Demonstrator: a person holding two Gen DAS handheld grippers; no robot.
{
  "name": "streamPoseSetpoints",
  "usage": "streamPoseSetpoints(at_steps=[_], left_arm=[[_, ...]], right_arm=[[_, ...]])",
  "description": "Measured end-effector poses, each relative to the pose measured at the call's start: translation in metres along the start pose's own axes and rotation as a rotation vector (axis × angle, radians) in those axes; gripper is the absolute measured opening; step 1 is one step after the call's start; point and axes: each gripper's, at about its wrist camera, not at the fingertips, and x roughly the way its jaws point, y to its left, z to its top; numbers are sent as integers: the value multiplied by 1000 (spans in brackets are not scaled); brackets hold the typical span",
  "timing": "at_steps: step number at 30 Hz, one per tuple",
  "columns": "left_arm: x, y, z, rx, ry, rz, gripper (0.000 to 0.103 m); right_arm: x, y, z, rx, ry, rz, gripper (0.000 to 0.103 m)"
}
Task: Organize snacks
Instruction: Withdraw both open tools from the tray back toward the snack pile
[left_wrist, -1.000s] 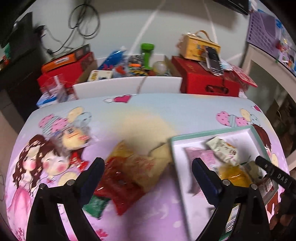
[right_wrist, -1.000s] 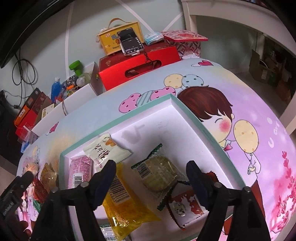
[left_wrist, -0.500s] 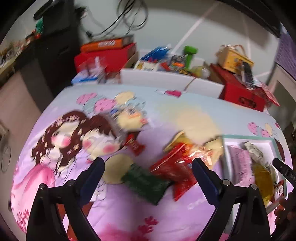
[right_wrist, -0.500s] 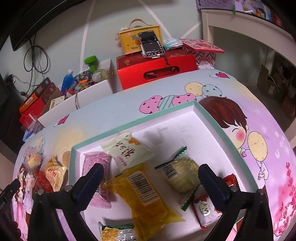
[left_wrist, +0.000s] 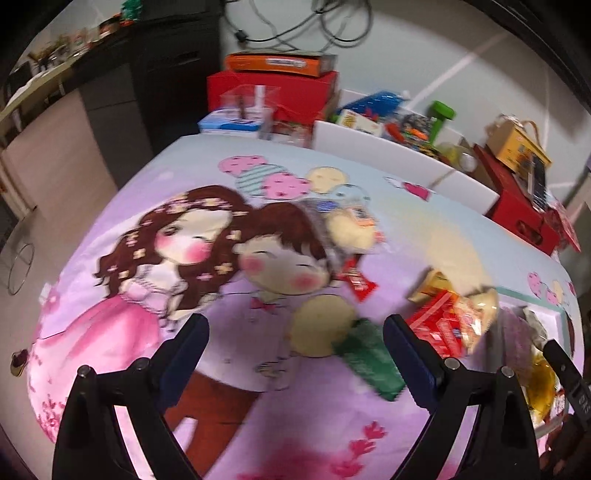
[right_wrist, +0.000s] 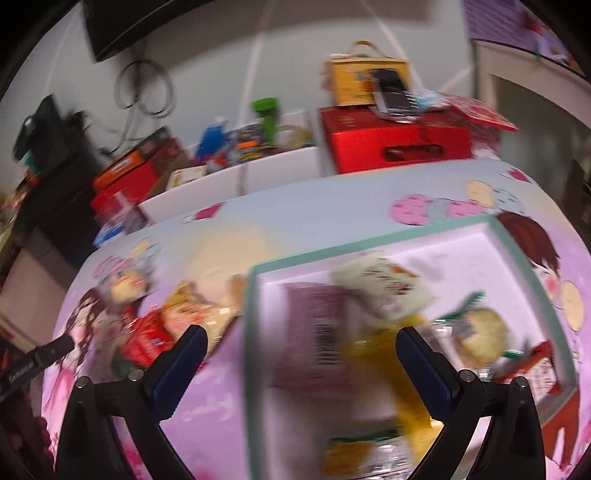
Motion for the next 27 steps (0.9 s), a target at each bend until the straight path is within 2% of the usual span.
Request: streamPoseSetpoints(at_steps=[4, 11, 21, 27], left_arm=[[-1, 28, 1, -68, -5, 36, 95], [0, 55, 3, -145, -4, 47, 95], [32, 34, -3, -116, 92, -23, 95], [50, 17, -5, -111, 139, -65, 95]], right_arm=[[5, 27, -10, -67, 20, 21, 103], [17, 66, -20, -139, 50, 72, 103], [38, 110, -38, -286, 81, 98, 103], [61, 120, -44, -307, 113, 76, 103]])
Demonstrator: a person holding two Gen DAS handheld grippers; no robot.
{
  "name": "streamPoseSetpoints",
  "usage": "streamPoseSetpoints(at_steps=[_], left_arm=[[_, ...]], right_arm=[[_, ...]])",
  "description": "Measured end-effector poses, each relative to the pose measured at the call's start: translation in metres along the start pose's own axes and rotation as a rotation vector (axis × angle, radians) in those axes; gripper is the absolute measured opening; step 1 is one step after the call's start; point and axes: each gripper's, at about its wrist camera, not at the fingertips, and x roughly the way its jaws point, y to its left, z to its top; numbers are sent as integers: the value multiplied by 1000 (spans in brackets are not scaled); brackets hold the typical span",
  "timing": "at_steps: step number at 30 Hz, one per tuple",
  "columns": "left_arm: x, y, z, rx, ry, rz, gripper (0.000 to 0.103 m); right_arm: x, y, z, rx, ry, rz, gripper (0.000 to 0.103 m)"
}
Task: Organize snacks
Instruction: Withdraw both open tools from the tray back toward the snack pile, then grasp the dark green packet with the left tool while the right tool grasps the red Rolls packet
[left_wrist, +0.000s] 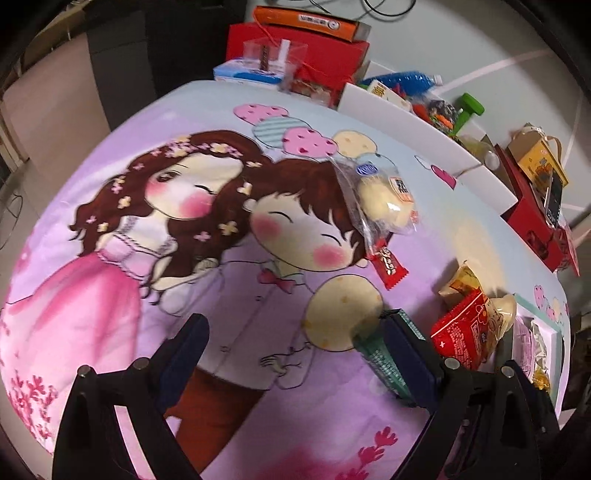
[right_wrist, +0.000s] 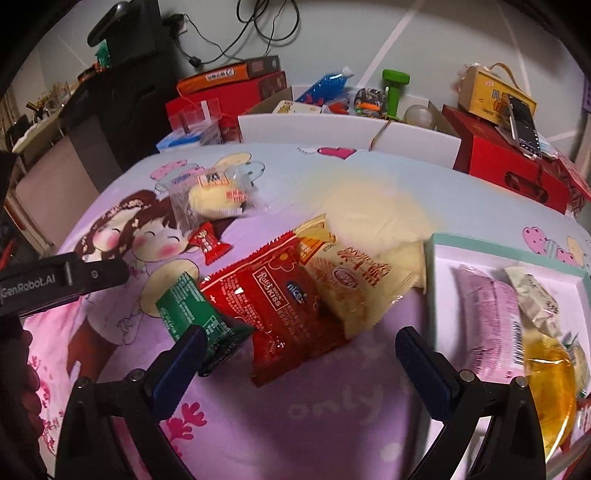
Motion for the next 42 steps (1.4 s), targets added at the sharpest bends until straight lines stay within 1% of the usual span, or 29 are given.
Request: streamPoseSetpoints(at_steps=[2, 4, 8, 11, 16, 19, 21, 22, 26, 32, 42], left_arm=[[5, -4, 0, 0, 13, -9, 95], [6, -7, 1, -5, 15, -23, 95], [8, -10, 2, -12, 17, -42, 95], [9, -14, 2, -5, 24, -50, 95], [11, -22, 1, 16, 33, -61, 95], [14, -31, -2, 40, 47, -65, 95], [17, -35, -3, 52, 54, -65, 95], [18, -38, -3, 59, 58, -66, 95], [22, -44, -5, 78, 72, -65, 95], [34, -54, -10, 119, 116, -53, 95], [43, -69, -12, 179, 145, -55, 95]], right_arm=[[6, 0, 0, 4, 8, 1, 101], [10, 0, 1, 0, 13, 0, 96], [15, -1, 2, 18, 14, 24, 92], [18, -1, 4, 17, 13, 25, 88], [23, -1, 4, 26, 15, 39, 86], [22, -3, 4, 36, 16, 56, 77], [22, -3, 4, 43, 17, 60, 68], [22, -4, 4, 46, 17, 56, 67], [24, -8, 2, 63, 27, 65, 66], [23, -12, 0, 86, 39, 66, 66], [15, -17, -8, 96, 55, 41, 65]])
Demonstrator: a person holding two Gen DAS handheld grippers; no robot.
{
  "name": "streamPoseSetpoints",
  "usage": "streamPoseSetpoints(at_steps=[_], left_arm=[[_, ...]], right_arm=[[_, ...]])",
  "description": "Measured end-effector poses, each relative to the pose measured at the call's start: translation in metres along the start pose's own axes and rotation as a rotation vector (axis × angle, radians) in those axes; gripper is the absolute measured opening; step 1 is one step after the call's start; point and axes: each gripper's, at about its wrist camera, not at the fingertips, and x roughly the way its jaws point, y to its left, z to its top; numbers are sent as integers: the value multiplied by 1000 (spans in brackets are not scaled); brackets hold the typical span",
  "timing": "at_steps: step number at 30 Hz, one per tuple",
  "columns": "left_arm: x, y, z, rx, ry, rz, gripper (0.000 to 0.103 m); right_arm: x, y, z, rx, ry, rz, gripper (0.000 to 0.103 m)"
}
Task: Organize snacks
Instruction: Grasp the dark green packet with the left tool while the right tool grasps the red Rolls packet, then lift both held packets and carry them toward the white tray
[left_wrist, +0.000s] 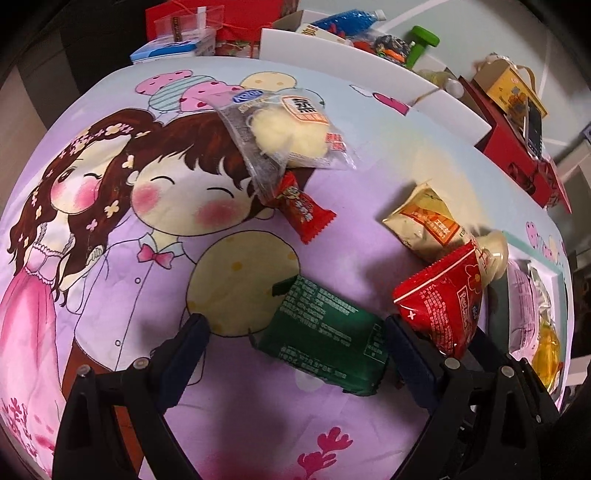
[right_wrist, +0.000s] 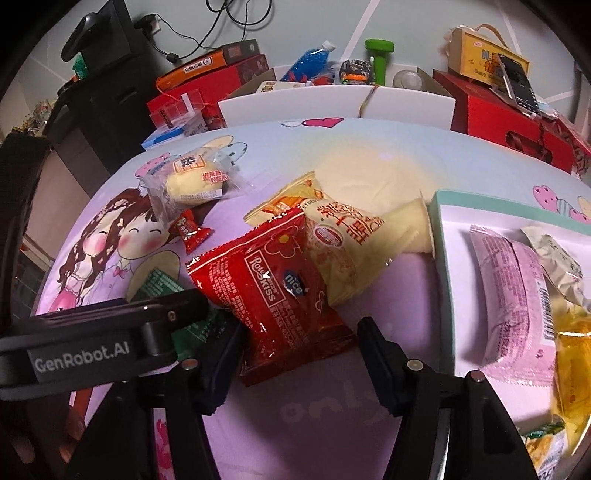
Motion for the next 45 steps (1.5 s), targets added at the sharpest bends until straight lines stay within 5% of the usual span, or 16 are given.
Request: streamPoseSetpoints(at_steps=[12, 25, 37, 45], left_arm=[[16, -30, -1, 117, 32, 32, 95], [12, 19, 11, -75, -18, 94, 95], [17, 8, 3, -33, 6, 85, 93], [11, 14, -3, -37, -3, 83, 76]], right_arm=[[-9, -8, -8, 21, 34, -42, 66], [-6, -3, -6, -2, 40, -47, 67], [0, 0, -6, -30, 23, -52, 69], [6, 5, -8, -65, 17, -81, 70]])
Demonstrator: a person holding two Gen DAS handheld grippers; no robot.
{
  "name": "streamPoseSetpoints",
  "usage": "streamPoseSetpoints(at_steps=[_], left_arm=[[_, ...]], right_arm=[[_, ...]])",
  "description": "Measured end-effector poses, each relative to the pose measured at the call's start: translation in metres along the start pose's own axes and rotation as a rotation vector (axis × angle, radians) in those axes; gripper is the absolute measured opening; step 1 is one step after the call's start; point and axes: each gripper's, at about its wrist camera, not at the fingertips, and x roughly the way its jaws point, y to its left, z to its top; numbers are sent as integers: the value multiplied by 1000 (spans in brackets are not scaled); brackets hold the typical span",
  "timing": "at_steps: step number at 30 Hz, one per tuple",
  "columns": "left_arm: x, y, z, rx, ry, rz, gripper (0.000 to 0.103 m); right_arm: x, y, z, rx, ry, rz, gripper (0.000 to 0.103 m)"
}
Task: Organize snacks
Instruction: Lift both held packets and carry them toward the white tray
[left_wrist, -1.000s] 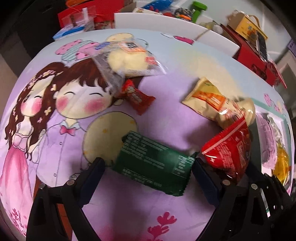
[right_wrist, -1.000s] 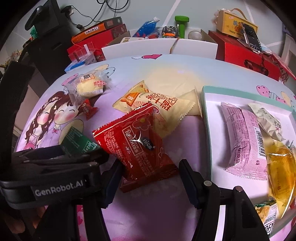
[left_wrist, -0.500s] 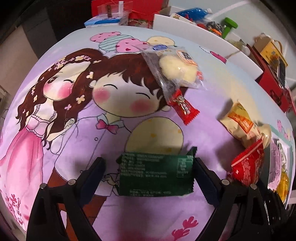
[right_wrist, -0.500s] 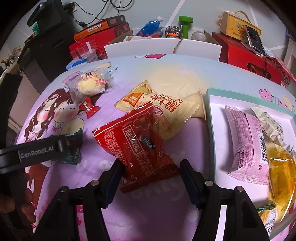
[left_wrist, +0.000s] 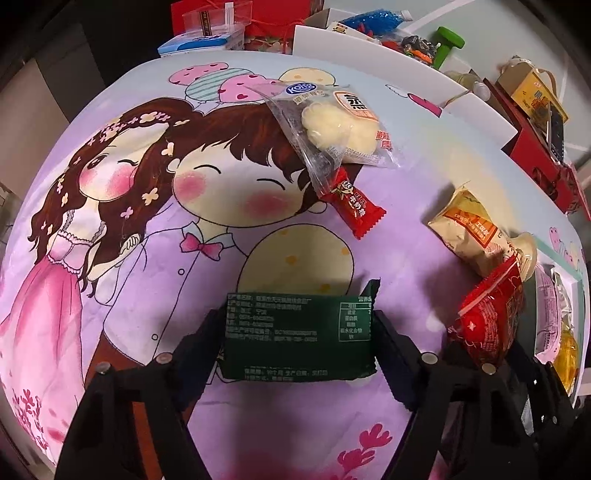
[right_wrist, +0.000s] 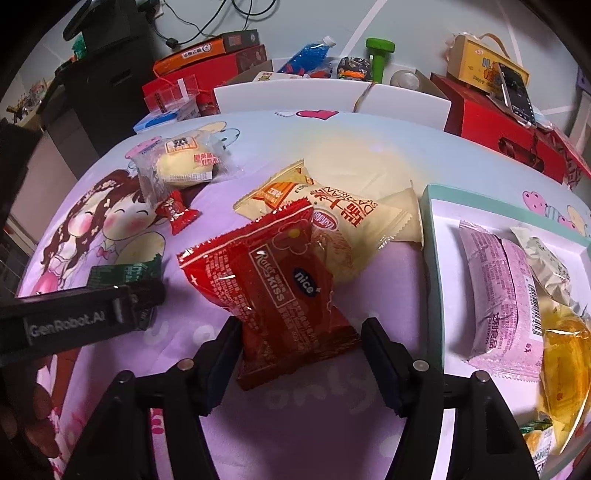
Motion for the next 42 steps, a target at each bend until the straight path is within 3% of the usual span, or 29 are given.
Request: streamPoseSetpoints(at_steps=[3, 7, 13, 16, 19, 32, 42], left_arm=[[-2, 1, -1, 4, -3, -1, 74], [-7, 5, -1, -1, -5, -8, 73], [-11, 8, -1, -10, -4, -15, 73], [-10, 9, 0, -12, -4, -16, 73], [-11, 11, 0, -17, -5, -20, 72], [-27, 17, 1, -23, -36, -40, 70], [-55, 19, 4, -21, -106, -62, 70]], right_arm=[[1, 2, 0, -18, -11, -13, 71], [3, 3, 2, -30, -27, -9, 79], [5, 4, 3, -22, -37, -20, 79], [4, 4, 4, -12, -41, -19, 77], [1, 1, 5, 1, -46, -6, 66], [-20, -4, 8, 35, -90, 7, 65], [-54, -11, 10, 46, -154, 6, 64]])
